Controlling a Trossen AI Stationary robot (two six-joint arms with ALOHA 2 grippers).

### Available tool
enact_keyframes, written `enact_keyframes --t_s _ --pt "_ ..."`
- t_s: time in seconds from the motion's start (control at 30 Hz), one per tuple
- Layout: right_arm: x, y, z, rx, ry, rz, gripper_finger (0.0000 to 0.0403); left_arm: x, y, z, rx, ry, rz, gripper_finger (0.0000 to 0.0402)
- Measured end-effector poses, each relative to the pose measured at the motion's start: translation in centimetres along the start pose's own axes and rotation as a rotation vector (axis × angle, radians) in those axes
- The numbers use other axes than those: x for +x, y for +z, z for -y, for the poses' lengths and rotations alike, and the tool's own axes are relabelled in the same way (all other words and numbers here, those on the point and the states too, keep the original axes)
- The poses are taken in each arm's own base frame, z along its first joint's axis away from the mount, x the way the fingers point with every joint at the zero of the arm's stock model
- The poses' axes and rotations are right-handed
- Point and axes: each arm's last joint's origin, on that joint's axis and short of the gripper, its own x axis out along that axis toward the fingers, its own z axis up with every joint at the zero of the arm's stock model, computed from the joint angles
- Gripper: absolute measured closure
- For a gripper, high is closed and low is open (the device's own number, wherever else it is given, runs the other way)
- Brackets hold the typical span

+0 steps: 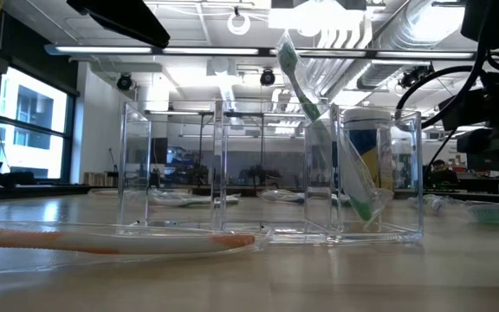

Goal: Pick & Place toothbrushing station
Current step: Put the right green toothbrush into the transparent organizer

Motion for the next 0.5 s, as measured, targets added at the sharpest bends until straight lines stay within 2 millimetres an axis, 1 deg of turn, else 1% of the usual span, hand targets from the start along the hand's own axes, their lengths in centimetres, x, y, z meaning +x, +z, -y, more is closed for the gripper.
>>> enact_keyframes --t_s 0.1,0.2,0.33,0.5 --pt "-0.3 0.1 0.0 -0.001 -0.036 -0.01 0.039 0.0 0.0 0.0 0.0 0.0 0.0 0.0199" --pt "-1.1 0.6 -0.1 -0.008 -0.087 -0.008 0.039 0.0 0.0 0.0 0.001 0.0 0.0 0.0199" --pt "-3.0 1.8 -0.6 -0.036 -0.138 0.036 0.039 0.0 0.0 0.0 0.002 0.001 -0.001 0.0199" --pt "-4.7 2.7 -1.0 -0.057 -0.174 0.053 0.039 0.0 -0.1 0.0 0.006 0.001 -0.004 0.0199"
